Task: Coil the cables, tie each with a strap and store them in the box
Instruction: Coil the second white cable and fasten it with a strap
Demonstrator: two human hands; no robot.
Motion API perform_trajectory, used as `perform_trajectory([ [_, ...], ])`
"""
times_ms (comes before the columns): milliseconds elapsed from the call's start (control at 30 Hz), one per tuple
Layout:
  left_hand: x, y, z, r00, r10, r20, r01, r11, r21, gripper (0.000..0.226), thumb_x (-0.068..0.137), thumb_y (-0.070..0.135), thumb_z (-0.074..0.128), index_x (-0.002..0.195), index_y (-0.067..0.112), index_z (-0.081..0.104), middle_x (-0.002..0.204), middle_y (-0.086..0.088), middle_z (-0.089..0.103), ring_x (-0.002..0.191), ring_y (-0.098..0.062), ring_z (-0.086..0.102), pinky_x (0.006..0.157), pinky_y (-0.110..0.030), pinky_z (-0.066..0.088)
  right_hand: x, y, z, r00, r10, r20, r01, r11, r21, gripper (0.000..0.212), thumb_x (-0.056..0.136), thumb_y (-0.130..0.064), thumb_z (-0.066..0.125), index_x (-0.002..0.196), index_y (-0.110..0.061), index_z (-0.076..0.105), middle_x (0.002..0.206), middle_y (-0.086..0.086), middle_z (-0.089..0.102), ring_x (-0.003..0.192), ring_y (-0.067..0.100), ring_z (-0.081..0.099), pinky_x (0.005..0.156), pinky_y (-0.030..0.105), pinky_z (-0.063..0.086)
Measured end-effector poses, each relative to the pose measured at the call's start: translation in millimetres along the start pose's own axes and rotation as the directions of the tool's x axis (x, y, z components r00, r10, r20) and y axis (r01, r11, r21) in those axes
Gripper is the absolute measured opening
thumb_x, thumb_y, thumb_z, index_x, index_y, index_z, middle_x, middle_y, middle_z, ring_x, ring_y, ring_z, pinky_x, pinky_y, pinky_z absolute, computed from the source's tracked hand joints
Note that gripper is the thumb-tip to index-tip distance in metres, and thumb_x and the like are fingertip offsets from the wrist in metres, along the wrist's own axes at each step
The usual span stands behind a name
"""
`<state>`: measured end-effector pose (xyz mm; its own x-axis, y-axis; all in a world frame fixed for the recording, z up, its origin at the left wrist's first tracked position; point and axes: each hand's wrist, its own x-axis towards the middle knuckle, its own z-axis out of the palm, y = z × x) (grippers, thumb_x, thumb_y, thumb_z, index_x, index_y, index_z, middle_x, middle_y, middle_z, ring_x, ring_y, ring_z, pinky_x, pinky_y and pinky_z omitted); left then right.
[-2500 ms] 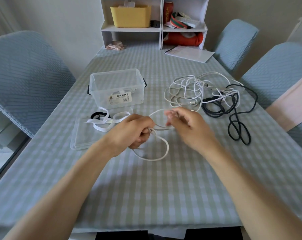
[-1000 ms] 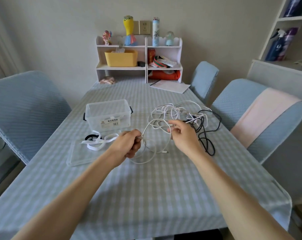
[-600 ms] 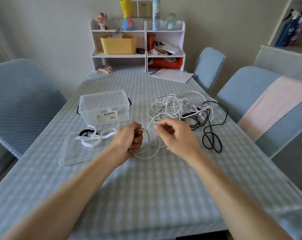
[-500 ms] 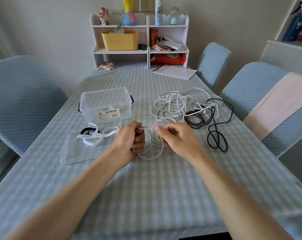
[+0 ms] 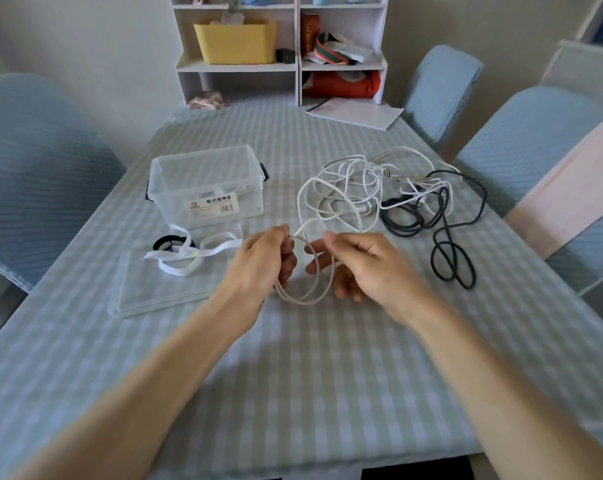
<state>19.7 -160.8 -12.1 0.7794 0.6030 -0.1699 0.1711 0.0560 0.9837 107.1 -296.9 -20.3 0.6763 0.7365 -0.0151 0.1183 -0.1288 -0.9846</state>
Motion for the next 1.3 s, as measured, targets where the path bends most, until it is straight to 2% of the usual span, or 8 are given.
perform_trajectory([
  [200, 4.4, -1.8, 1.2, 0.996, -0.088, 0.008, 0.088, 0.994, -0.065, 0.032, 0.098, 0.026, 0.046, 0.067, 0.017, 0.047, 0.052, 0.002, 0.046, 0.052, -0.015, 0.04, 0.054, -0.028, 0.034, 1.7, 3.0, 0.4, 0.998, 0.049, 0.037, -0.052, 0.995, 0.088, 0.026, 0.102, -0.025, 0.052, 0.094, -0.014, 0.074, 0.075, -0.001, 0.068, 0.045, 0.012, 0.05, 0.038, 0.021, 0.031],
  [400, 4.1, -1.2, -3.3, 0.993, -0.115, 0.023, 0.114, 0.992, 0.05, 0.032, 0.1, 0.031, 0.046, 0.072, 0.016, 0.049, 0.053, 0.001, 0.049, 0.045, -0.015, 0.036, 0.053, -0.028, 0.031, -1.9, -1.7, -2.6, 0.989, 0.095, 0.117, -0.104, 0.992, 0.073, 0.025, 0.104, -0.023, 0.048, 0.106, -0.01, 0.07, 0.091, 0.004, 0.077, 0.043, 0.012, 0.051, 0.037, 0.019, 0.027],
  [533, 3.0, -3.0, 0.8, 0.988, -0.144, 0.054, 0.148, 0.985, -0.086, 0.032, 0.101, 0.029, 0.048, 0.073, 0.013, 0.05, 0.052, 0.0, 0.046, 0.044, -0.015, 0.04, 0.055, -0.03, 0.033, -0.3, 1.2, -2.6, 0.988, 0.124, 0.089, -0.135, 0.983, 0.124, 0.026, 0.103, -0.022, 0.051, 0.108, -0.006, 0.071, 0.079, 0.003, 0.069, 0.044, 0.01, 0.045, 0.039, 0.021, 0.027],
  [667, 3.5, -3.8, 3.1, 0.972, -0.213, 0.101, 0.23, 0.95, -0.213, 0.031, 0.102, 0.028, 0.045, 0.074, 0.015, 0.047, 0.051, 0.002, 0.035, 0.041, -0.014, 0.038, 0.044, -0.025, 0.025, -0.6, 3.0, -3.3, 0.989, 0.129, 0.078, -0.145, 0.954, 0.261, 0.018, 0.096, -0.01, 0.06, 0.107, 0.002, 0.068, 0.078, 0.004, 0.064, 0.052, 0.01, 0.045, 0.044, 0.02, 0.036],
  [833, 8.6, -0.3, 3.5, 0.981, -0.178, -0.078, 0.115, 0.857, -0.502, 0.03, 0.101, 0.021, 0.04, 0.071, 0.018, 0.041, 0.055, 0.003, 0.028, 0.043, -0.011, 0.031, 0.038, -0.021, 0.028, -0.1, 2.9, -5.5, 0.99, 0.143, 0.021, -0.138, 0.894, 0.427, 0.013, 0.09, -0.003, 0.064, 0.102, -0.001, 0.07, 0.107, 0.023, 0.07, 0.068, 0.015, 0.066, 0.059, 0.022, 0.055],
  [967, 13.4, 5.3, 2.5, 0.975, -0.144, -0.17, -0.001, 0.762, -0.648, 0.032, 0.105, 0.023, 0.039, 0.073, 0.017, 0.042, 0.051, 0.003, 0.032, 0.042, -0.012, 0.039, 0.042, -0.021, 0.038, -1.2, -0.6, -1.6, 0.981, 0.192, 0.036, -0.191, 0.898, 0.397, 0.014, 0.094, -0.007, 0.061, 0.102, 0.002, 0.069, 0.101, 0.022, 0.073, 0.06, 0.015, 0.066, 0.048, 0.022, 0.052],
  [1133, 10.5, -2.7, 12.2, 0.98, -0.108, -0.167, -0.011, 0.811, -0.585, 0.031, 0.106, 0.024, 0.036, 0.077, 0.015, 0.043, 0.053, 0.002, 0.037, 0.048, -0.014, 0.044, 0.057, -0.031, 0.041, 1.7, 0.0, 9.8, 0.991, 0.136, -0.01, -0.126, 0.936, 0.328, 0.015, 0.098, -0.009, 0.057, 0.099, -0.005, 0.072, 0.085, 0.006, 0.074, 0.053, 0.009, 0.055, 0.046, 0.02, 0.044],
  [1300, 6.3, -4.5, 18.3, 0.984, -0.093, -0.153, 0.002, 0.859, -0.511, 0.035, 0.107, 0.027, 0.036, 0.077, 0.013, 0.045, 0.05, 0.004, 0.042, 0.048, -0.012, 0.047, 0.054, -0.029, 0.042, 0.9, -1.4, 9.7, 0.986, 0.169, -0.018, -0.144, 0.888, 0.437, 0.018, 0.098, -0.008, 0.055, 0.1, -0.007, 0.073, 0.089, 0.005, 0.07, 0.052, 0.008, 0.045, 0.043, 0.019, 0.034],
])
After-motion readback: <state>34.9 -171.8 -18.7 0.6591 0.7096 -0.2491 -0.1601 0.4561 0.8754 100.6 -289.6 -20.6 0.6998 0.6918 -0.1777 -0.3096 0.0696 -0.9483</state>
